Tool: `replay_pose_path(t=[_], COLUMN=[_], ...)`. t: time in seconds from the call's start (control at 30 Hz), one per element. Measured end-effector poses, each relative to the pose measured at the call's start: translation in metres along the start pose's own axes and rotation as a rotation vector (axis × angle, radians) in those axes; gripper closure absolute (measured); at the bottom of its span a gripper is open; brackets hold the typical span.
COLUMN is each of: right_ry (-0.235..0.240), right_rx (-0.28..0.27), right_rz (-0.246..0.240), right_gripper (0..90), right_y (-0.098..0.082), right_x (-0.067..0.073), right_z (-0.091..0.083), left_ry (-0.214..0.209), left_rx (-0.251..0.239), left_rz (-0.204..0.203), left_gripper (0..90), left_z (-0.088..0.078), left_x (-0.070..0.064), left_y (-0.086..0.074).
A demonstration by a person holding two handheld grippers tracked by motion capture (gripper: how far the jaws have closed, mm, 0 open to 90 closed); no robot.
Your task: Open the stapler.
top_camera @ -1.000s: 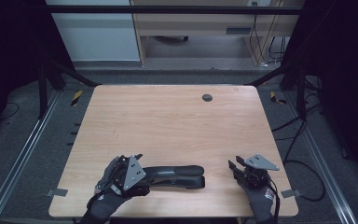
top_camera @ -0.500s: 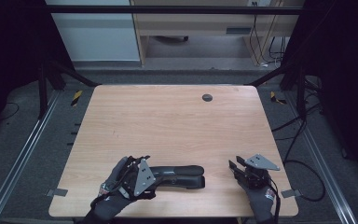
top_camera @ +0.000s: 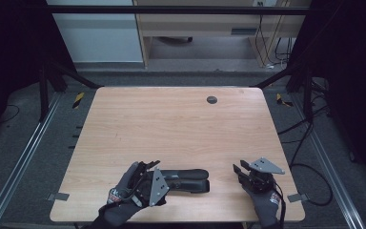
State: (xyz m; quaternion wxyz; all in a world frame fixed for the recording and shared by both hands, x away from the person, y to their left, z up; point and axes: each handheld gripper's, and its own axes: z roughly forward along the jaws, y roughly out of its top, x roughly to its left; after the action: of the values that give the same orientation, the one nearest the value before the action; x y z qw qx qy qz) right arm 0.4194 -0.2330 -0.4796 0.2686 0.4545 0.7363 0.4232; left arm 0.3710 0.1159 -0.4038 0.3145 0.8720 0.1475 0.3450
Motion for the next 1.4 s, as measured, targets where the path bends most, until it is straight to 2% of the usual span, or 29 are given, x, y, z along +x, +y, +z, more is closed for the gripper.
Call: replay_pose_path(t=[0.33,0.6,0.77,0.93,1.1,1.17,1.4], right_ry=[-0.001,0.002,0.003,0.003,0.005,0.007,0.004], right_rx=[0.001,0.007,0.007,0.007,0.007,0.008,0.008], right_rz=[0.006,0.004,0.011,0.012,0.014,0.02,0.012], right_gripper=[65.3,67.1,67.7,68.2,68.5,68.8,69.0], right_y=[0.0,0.0,0.0,0.0,0.0,0.0,0.0], right_x=[0.0,0.0,0.001,0.001,0.001,0.001,0.001], right_z=[-0.001,-0.001,-0.001,-0.001,-0.001,-0.001,-0.001], left_ry=[0.018,0.027,0.03,0.034,0.05,0.056,0.077], left_rx=[0.008,0.01,0.018,0.016,0.04,0.027,0.04], left_rz=[0.041,0.056,0.08,0.084,0.122,0.112,0.157], left_gripper=[23.3,24.0,24.1,24.6,25.1,25.3,26.0], left_z=[0.008,0.013,0.015,0.017,0.021,0.023,0.026], left_x=[-0.015,-0.019,-0.023,-0.027,-0.031,-0.034,-0.04], left_y=[0.005,0.008,0.009,0.01,0.014,0.014,0.016])
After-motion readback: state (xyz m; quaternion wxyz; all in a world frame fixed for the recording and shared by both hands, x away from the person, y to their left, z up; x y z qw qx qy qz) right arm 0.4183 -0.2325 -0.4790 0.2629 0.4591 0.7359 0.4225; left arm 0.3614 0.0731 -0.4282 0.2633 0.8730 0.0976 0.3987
